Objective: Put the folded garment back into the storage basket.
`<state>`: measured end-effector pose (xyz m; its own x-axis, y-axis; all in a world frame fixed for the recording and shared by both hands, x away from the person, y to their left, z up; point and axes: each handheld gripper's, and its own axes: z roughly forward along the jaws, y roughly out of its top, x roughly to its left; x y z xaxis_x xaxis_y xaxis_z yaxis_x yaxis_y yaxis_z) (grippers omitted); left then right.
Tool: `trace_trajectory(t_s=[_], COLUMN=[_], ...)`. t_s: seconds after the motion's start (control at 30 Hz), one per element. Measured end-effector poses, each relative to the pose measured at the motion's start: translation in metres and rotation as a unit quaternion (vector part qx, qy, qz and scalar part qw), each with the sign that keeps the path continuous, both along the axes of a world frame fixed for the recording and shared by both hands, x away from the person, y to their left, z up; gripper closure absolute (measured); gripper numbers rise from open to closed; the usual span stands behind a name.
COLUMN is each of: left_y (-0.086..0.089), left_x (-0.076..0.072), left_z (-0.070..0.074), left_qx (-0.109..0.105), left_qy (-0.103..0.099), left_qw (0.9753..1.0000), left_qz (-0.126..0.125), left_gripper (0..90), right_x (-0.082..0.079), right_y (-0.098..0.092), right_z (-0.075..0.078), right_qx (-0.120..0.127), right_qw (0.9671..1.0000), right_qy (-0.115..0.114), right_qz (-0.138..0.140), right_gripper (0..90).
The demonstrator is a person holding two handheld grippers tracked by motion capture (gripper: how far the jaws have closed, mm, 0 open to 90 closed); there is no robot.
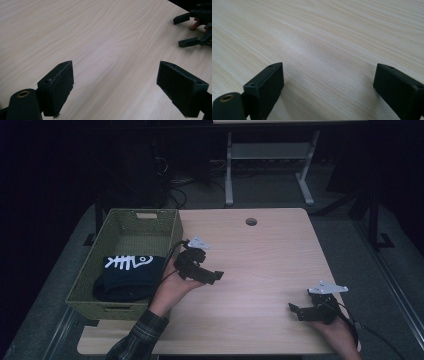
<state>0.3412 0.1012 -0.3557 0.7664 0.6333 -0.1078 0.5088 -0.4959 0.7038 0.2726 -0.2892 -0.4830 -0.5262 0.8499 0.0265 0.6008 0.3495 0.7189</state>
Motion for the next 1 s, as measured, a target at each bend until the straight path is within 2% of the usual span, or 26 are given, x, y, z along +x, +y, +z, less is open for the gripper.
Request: trace_trajectory(t_s=[0.13,0.2,0.3,0.4,0.57,0.7,1.0], left_y=[-0.011,-0.015,-0.019,-0.023,-0.025,-0.027,-0.024], left_x=[-0.003,-0.004,-0.006,-0.007,-0.010,-0.011,-0.011], left_z=[-0.014,-0.022,-0.033,-0.043,-0.059,-0.069,-0.093], left_qx=[0.004,0.000,0.004,0.007,0.011,0.013,0.013], left_qy=[-0.007,-0.004,-0.009,-0.005,-0.008,-0.018,-0.020], left_qw=[1.0000,1.0000,0.9999,0.9999,0.9999,0.9996,0.9996], left_qz=[-0.002,-0.001,-0.005,-0.008,-0.010,-0.015,-0.012], left_gripper=[13.8,13.8,14.0,14.0,14.0,13.9,13.6], right_x=[0.000,0.000,0.000,0.000,0.000,0.000,0.000], right_y=[0.000,0.000,0.000,0.000,0.000,0.000,0.000], right_z=[0.000,0.000,0.000,0.000,0.000,0.000,0.000], right_qx=[0.000,0.000,0.000,0.000,0.000,0.000,0.000], right_qw=[1.0000,1.0000,1.0000,1.0000,1.0000,1.0000,1.0000], right_qy=[0.000,0.000,0.000,0.000,0.001,0.001,0.000], right_qz=[0.000,0.000,0.000,-0.001,0.000,0.000,0.001], right_gripper=[9.1,9.1,9.1,9.1,9.1,9.1,9.1])
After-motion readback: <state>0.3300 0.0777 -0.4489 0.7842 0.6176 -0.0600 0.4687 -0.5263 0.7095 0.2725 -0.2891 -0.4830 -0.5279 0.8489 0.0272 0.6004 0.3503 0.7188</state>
